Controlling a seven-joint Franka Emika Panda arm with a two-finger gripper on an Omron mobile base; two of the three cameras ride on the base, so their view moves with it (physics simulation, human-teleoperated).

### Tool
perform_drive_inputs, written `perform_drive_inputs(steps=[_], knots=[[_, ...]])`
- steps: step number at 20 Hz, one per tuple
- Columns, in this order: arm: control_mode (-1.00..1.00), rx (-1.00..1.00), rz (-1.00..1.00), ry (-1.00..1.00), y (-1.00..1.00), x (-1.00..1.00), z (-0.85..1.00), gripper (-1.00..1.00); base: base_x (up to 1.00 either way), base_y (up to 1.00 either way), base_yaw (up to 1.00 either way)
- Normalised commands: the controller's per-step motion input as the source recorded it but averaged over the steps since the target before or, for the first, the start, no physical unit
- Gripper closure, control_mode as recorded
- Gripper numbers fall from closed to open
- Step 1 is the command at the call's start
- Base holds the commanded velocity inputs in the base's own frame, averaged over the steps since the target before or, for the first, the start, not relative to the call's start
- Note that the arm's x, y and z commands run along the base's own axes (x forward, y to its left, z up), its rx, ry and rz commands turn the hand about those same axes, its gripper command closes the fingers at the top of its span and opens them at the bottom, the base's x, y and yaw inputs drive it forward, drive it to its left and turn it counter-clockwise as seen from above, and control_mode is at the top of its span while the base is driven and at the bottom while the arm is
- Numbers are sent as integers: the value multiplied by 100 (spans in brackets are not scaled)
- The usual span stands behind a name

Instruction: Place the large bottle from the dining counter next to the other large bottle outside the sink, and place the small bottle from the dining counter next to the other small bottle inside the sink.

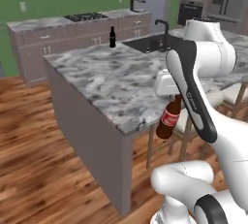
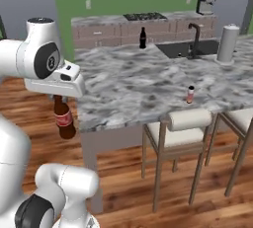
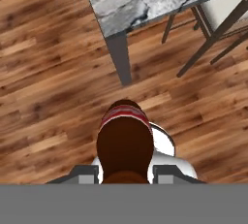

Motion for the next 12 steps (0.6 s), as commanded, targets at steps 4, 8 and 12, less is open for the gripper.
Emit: perform_drive_inputs(steps=[4,8,12], knots=[[100,0,0,0,0,0,0,100,27,100,-48],[100,0,0,0,0,0,0,100,47,100,-51],[100,0,0,0,0,0,0,100,58,100,-53]])
